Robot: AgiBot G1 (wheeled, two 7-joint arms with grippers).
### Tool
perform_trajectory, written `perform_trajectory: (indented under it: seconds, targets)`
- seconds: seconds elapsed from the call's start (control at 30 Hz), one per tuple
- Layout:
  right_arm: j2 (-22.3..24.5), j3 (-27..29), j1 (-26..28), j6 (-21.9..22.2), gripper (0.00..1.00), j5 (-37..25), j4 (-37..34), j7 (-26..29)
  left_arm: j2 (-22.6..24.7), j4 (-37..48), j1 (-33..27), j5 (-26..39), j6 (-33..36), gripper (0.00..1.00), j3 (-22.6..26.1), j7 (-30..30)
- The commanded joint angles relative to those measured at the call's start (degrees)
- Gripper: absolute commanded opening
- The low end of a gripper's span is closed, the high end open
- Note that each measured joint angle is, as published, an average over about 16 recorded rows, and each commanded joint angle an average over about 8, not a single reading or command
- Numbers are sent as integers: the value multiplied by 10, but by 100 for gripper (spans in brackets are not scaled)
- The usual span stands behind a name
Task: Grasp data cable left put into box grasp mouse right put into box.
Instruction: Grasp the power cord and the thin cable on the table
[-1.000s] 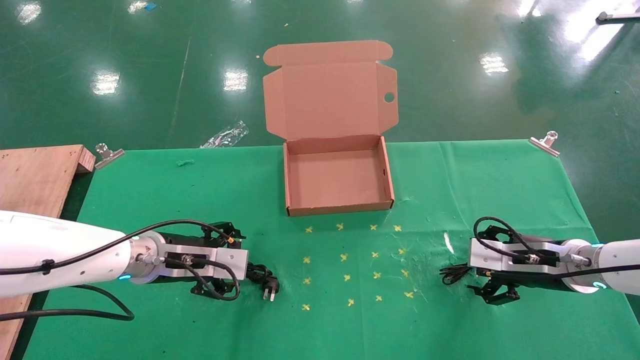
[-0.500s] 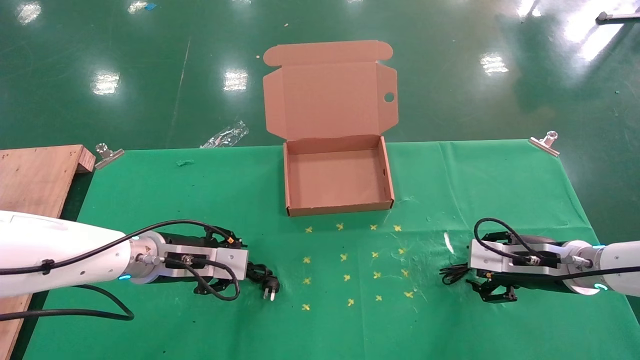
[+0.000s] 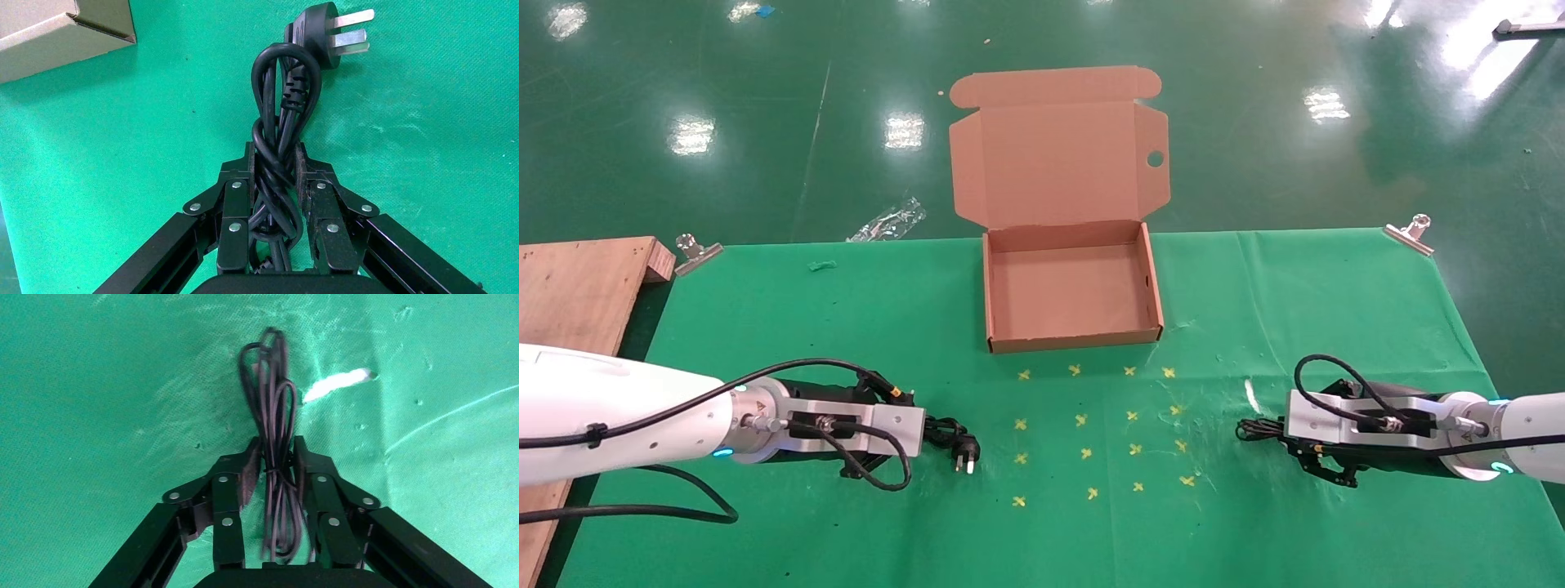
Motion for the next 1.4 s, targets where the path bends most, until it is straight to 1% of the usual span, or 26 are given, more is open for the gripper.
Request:
perform_trajectory:
  seconds: [0.03, 0.4, 0.67, 1.1, 1.4]
  targets:
    - [0, 0, 0, 0, 0, 0, 0, 0, 0, 0, 0, 0, 0, 0, 0, 0]
    - [0, 1, 0, 0, 1, 2, 0, 1, 2, 5, -1, -1, -1, 0, 0, 3]
    - [0, 2, 3, -10, 100, 8, -6, 9, 3, 12, -4, -4, -1, 0, 0, 9]
    - [11, 12, 9, -20, 100, 29, 9, 11, 3, 13, -4, -5, -1, 0, 0, 10]
    - [12, 12, 5, -18, 99, 26, 10, 15, 3, 13, -4, -5, -1, 0, 0, 10]
